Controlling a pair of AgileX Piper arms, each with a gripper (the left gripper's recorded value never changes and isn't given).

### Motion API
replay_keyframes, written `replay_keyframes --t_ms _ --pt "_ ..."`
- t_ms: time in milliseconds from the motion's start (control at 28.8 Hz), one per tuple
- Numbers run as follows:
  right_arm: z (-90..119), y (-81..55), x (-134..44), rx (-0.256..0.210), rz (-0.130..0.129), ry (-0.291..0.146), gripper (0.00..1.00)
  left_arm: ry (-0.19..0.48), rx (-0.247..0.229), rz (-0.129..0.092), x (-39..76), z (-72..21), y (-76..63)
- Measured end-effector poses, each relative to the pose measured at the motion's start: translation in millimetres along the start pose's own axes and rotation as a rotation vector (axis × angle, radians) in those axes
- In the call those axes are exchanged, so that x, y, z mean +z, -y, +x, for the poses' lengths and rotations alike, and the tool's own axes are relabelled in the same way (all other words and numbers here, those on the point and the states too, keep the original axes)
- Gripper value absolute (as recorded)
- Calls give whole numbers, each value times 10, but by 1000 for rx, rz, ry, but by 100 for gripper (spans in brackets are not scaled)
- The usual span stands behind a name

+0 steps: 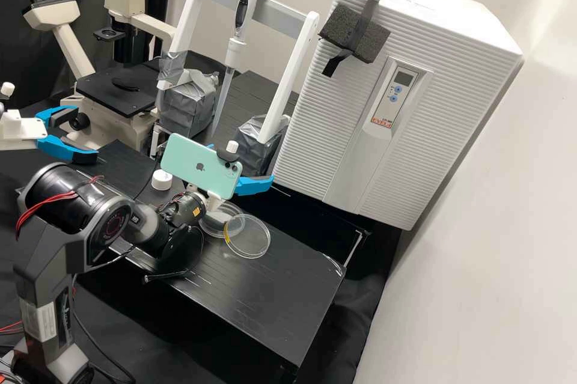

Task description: Close the bottle

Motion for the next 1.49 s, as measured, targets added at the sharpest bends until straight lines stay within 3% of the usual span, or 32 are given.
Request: replay_keyframes --t_ms 590,729,833,937,1111,1319,1493 --pt "-52 -15 -15 2 4 -4 100 -2 1 0 -6 -1 -2" --pt "-215 -66 -115 1 27 -59 100 -2 1 0 -6 -1 -2" --pt "-364 -76 -228 -3 41 -130 100 -2 1 0 -6 -1 -2" --pt "-531 -30 -352 -31 57 -215 100 -2 4 1 -7 6 -11" --pt "-758 113 -393 -112 44 -286 100 -2 4 1 -7 6 -11" --pt "-988 289 -277 -212 51 -267 100 3 21 7 -11 57 -55" --pt "-1089 326 -212 -237 44 -252 100 28 28 26 5 94 -93"
